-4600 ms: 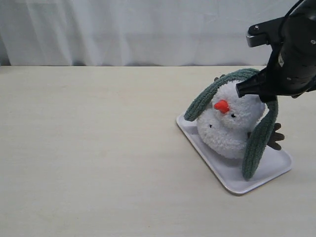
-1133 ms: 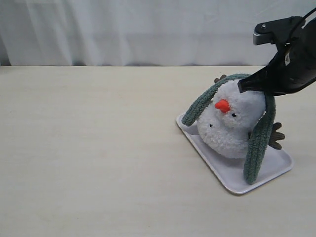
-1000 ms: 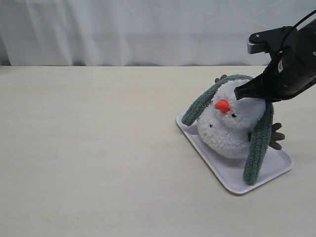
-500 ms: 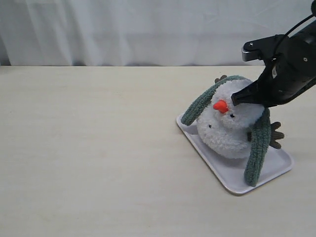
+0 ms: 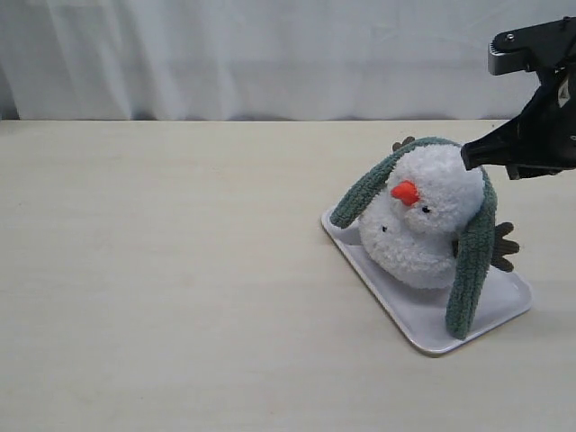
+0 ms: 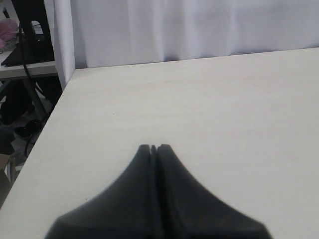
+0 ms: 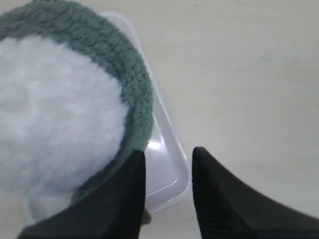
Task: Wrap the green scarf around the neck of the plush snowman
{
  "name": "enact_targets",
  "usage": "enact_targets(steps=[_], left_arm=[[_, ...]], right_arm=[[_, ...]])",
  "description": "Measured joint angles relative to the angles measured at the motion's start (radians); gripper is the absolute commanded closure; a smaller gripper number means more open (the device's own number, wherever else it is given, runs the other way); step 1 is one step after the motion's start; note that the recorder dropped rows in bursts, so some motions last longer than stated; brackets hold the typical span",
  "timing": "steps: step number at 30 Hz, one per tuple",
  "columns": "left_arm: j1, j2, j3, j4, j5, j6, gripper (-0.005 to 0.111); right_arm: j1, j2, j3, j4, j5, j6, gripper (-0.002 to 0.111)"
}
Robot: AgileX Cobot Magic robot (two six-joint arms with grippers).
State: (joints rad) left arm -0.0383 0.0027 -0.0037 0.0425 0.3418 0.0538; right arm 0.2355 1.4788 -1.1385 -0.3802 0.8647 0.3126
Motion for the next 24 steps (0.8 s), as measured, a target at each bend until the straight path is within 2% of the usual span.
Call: enact_targets(steps=[4, 7, 11, 16, 22, 24], left_arm=[[0.000, 0.000, 0.000, 0.000, 0.000, 0.000, 0.107], [0.000, 0.000, 0.000, 0.000, 0.000, 0.000, 0.107], [0.000, 0.000, 0.000, 0.000, 0.000, 0.000, 0.107], [0.000, 0.000, 0.000, 0.000, 0.000, 0.000, 0.107], [0.000, 0.000, 0.000, 0.000, 0.000, 0.000, 0.107], [0.000, 0.000, 0.000, 0.000, 0.000, 0.000, 0.107]], right_arm=[[0.000, -0.056, 0.002, 0.204, 0.043, -0.208, 0.073], [0.000, -0.104, 0.027, 0.442, 0.068, -0.394, 0.073], [0.000, -0.147, 0.117, 0.706, 0.080, -0.619, 0.073], [0.000, -0.160, 0.234, 0.771, 0.075, -0.721, 0.069], [0.000, -0.160, 0.248, 0.748, 0.024, -0.734, 0.043], [0.000, -0.160, 0.228, 0.718, -0.004, -0.730, 0.037]])
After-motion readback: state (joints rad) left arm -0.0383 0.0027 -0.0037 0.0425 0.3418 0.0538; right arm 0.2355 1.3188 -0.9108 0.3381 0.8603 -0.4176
